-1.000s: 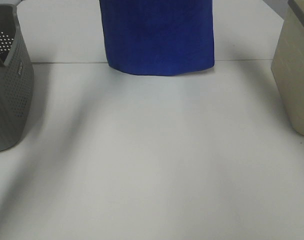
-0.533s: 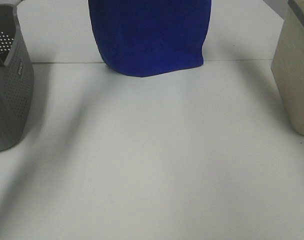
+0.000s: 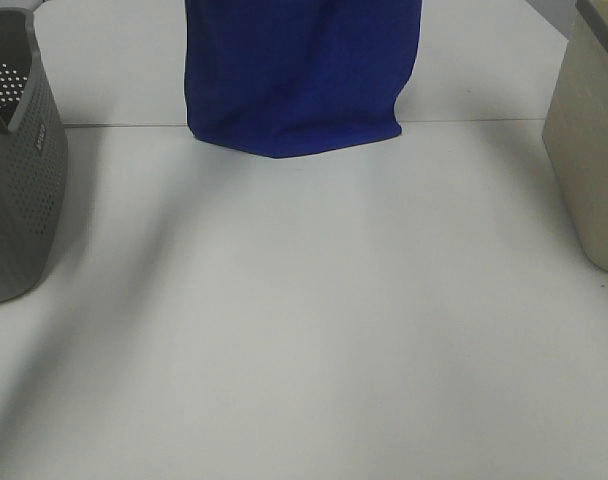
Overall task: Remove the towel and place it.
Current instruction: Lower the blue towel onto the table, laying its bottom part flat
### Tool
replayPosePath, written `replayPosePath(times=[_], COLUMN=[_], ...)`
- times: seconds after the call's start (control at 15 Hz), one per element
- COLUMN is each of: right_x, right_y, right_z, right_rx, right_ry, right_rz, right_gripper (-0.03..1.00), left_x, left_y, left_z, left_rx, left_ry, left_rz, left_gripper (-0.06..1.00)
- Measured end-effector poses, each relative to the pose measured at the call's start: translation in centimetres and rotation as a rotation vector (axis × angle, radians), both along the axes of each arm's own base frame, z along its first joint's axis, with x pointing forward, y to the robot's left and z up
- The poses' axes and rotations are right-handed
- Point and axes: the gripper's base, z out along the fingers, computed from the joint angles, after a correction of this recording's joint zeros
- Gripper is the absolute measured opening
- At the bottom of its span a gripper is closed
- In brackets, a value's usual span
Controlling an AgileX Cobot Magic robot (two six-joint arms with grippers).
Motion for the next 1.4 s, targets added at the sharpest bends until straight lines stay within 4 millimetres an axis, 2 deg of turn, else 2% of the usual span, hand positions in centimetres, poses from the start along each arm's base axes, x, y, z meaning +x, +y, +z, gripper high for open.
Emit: replayPosePath(times=[0.13,0.33,0.53,0.6,0.67,0.8,0.93,1.2,1.33,1.4], right_x=[-0.8,-3.2,-6.4,-7.0,-9.3,-10.6,-11.1,-13.1,-14.7,-15.8], right_y=[-0.2,-0.8,-1.2,-1.2,-1.3,-1.4,-1.3,-1.7,-2.2,-2.4], right_z=[0.0,0.6,2.1,2.4,3.3,3.6,3.6,3.4,2.6,1.6], right_rx=[0.007,-0.003,0.018,0.027,0.047,0.036,0.045,0.060,0.051,0.055], right_ry=[0.112,0.319,0.480,0.510,0.622,0.697,0.716,0.779,0.838,0.893], right_rz=[-0.005,-0.014,0.013,0.024,0.071,0.086,0.103,0.104,0.096,0.091], right_gripper=[0.01,0.01,0.01,0.01,0.01,0.01,0.01,0.01,0.01,0.01], left_x=[-0.5,-3.3,-6.6,-7.1,-9.1,-10.3,-11.0,-12.8,-14.8,-16.5], left_y=[-0.9,-1.1,-0.4,-0.3,0.4,0.8,0.8,0.9,1.0,1.0], left_z=[0.0,1.4,3.2,3.3,4.1,5.2,6.1,6.8,6.9,5.8], left_rx=[0.041,0.089,0.104,0.101,0.053,-0.043,-0.133,-0.217,-0.224,-0.203], left_ry=[0.177,0.552,0.795,0.827,0.984,1.028,1.041,1.123,1.200,1.285], left_rz=[-0.004,-0.024,-0.055,-0.057,-0.043,-0.035,-0.047,-0.081,-0.094,-0.084], left_gripper=[0.00,0.00,0.00,0.00,0.00,0.00,0.00,0.00,0.00,0.00])
